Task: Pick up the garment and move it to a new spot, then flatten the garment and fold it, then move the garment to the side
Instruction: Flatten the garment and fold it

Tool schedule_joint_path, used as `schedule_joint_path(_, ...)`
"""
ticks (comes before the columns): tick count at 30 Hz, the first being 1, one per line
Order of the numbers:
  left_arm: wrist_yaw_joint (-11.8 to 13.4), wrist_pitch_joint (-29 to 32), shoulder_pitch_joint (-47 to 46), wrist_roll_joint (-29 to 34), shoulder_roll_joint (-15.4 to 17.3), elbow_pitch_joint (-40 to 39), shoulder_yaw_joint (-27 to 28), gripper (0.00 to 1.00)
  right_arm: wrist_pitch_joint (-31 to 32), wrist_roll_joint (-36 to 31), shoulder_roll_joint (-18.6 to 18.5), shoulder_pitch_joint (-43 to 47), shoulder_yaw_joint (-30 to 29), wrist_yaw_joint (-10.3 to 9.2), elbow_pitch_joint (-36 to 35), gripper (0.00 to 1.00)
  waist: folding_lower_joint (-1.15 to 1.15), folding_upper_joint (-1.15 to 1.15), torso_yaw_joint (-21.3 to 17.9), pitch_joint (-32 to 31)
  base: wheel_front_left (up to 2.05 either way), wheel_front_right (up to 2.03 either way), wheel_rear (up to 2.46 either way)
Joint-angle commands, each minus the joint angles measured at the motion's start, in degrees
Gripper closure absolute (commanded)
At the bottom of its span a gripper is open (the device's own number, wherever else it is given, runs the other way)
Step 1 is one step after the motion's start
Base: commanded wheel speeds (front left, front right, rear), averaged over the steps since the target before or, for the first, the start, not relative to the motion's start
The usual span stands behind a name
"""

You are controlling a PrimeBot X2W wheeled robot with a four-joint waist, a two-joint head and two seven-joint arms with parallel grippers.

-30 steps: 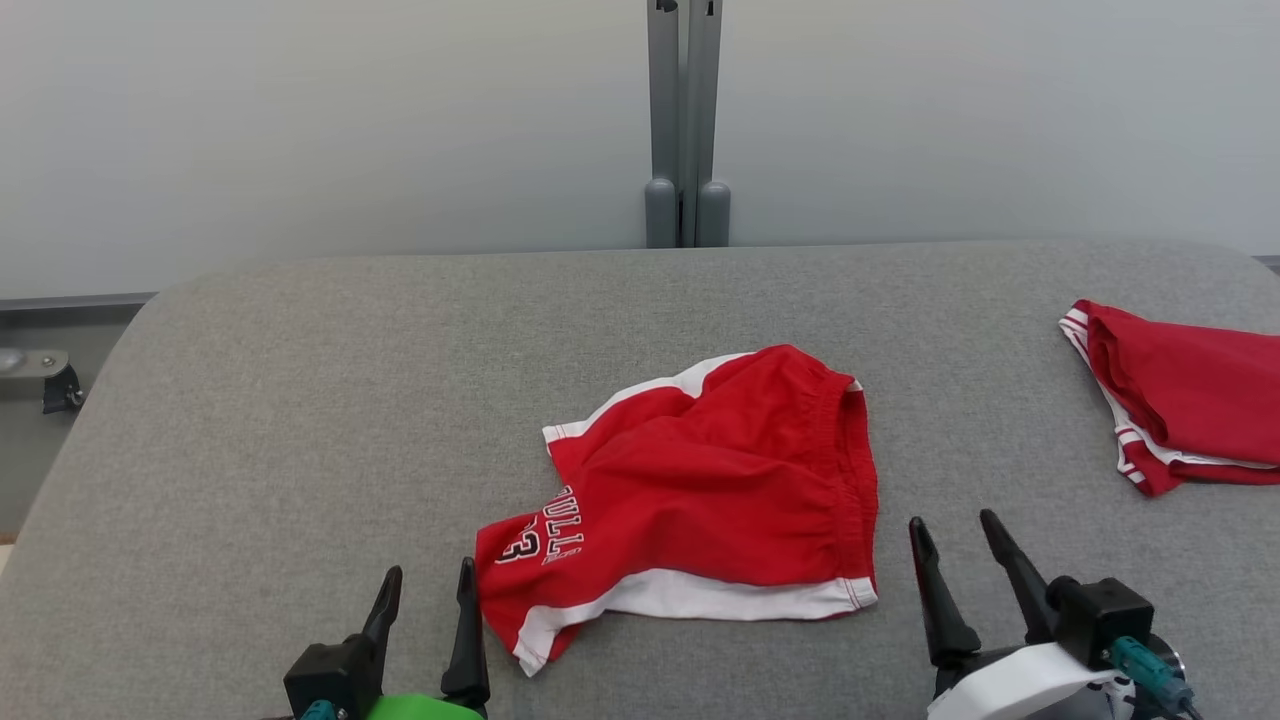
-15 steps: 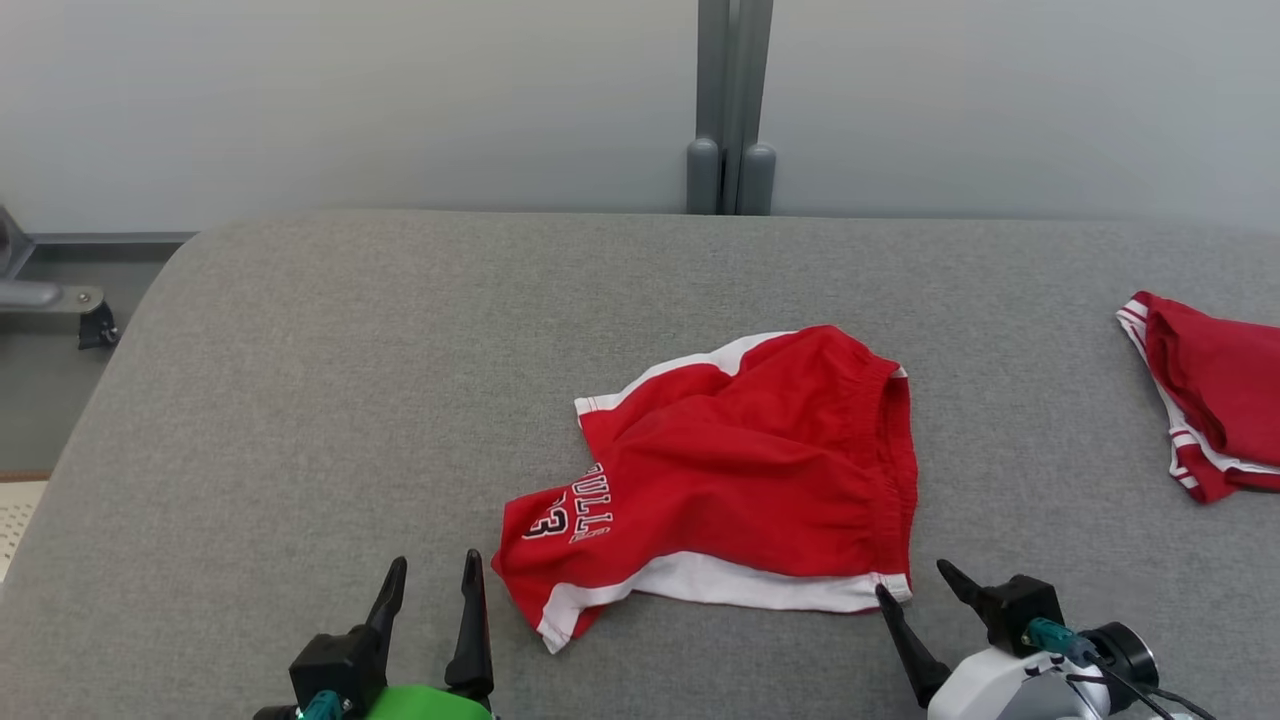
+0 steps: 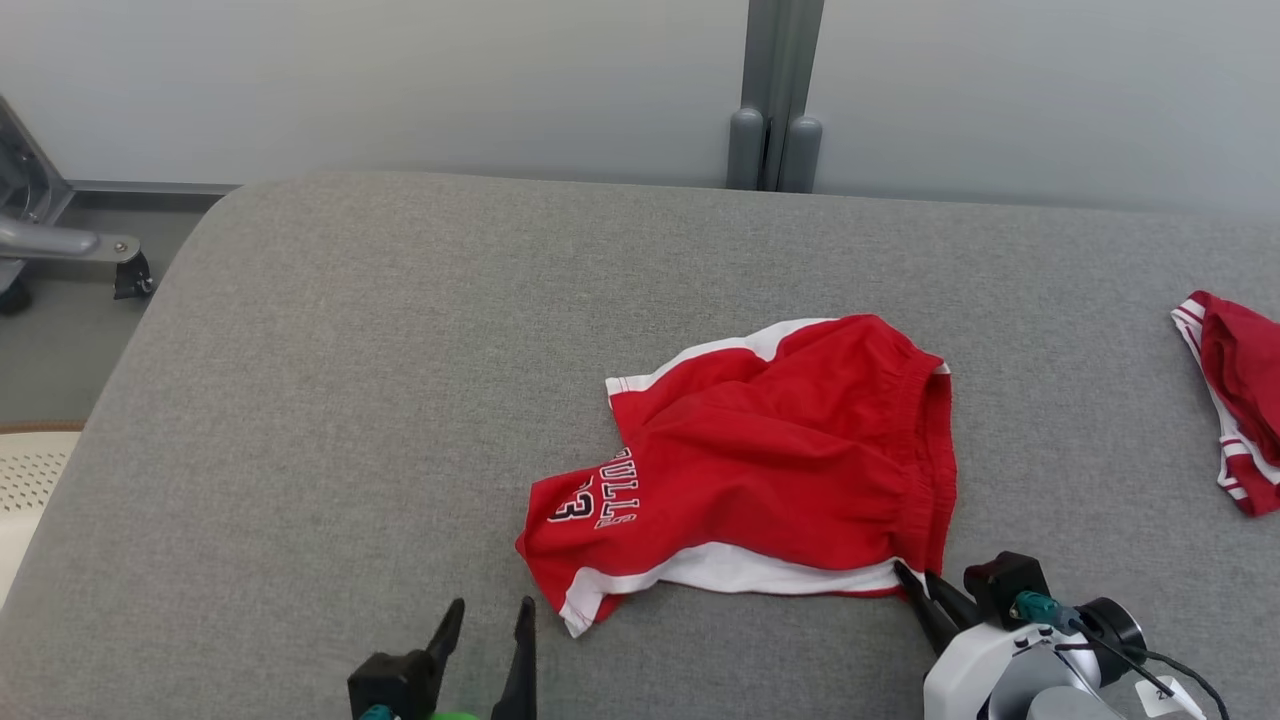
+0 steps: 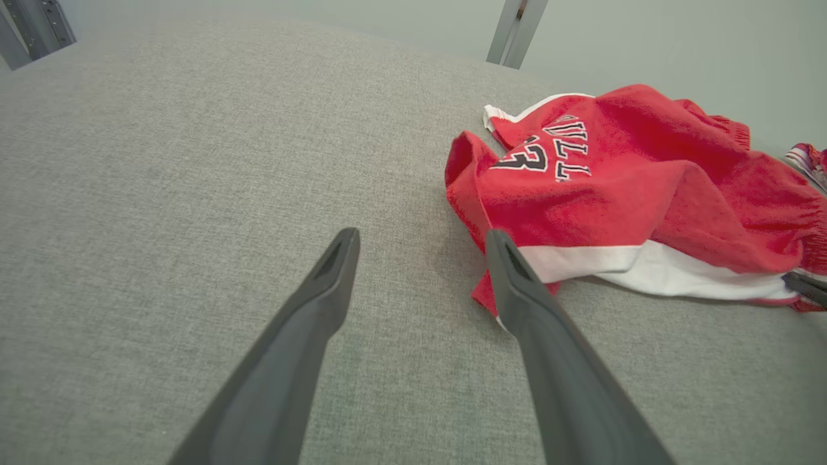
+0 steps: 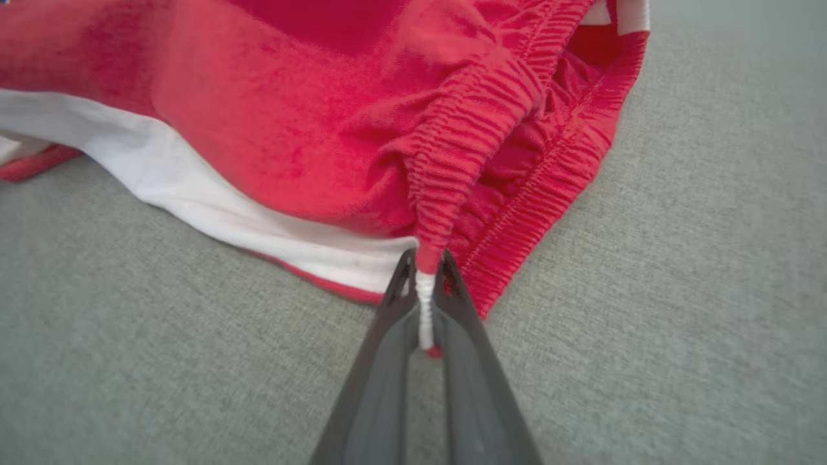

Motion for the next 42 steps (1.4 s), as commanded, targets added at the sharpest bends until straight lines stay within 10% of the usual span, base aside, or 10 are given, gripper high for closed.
schedule_joint_path(1,-0.9,0.6,-0.6,-1.0,0.2,0.7,-1.2,0.0,-0.6,0.3,-0.6,-0.8,-0.1,-0.09,0.2,1.0,0.0,0.0,-0.2,0.1,0.0,0.0,0.0)
schedule_joint_path(17,-1.5,1.2,-7.1,-10.7,0.2,9.7,-9.6,0.0,-1.4,1.3,-0.1,-4.1,0.3,-0.09,0.0,1.0,0.0,0.0,-4.5,3.3,0.0,0.0,0.0)
schedule_joint_path(20,-1.5,0.5,-8.1,-12.1,0.2,11.0,-10.2,0.76,-1.4,1.4,-0.1,-4.5,0.2,-0.09,-0.4,1.0,0.0,0.0,-4.9,3.7,0.0,0.0,0.0)
schedule_joint_path(22,-1.6,0.0,-8.4,-12.5,0.2,11.3,-10.3,1.0,-1.4,1.4,-0.1,-4.6,-0.1,-0.09,-1.0,1.0,0.0,0.0,-5.1,3.7,0.0,0.0,0.0)
schedule_joint_path(42,-3.9,2.9,-8.6,-16.1,5.7,-19.4,-2.2,1.0,-0.8,13.2,-4.4,1.1,-7.4,-0.09,-34.1,1.0,0.0,0.0,-7.9,-6.3,0.0,0.0,0.0)
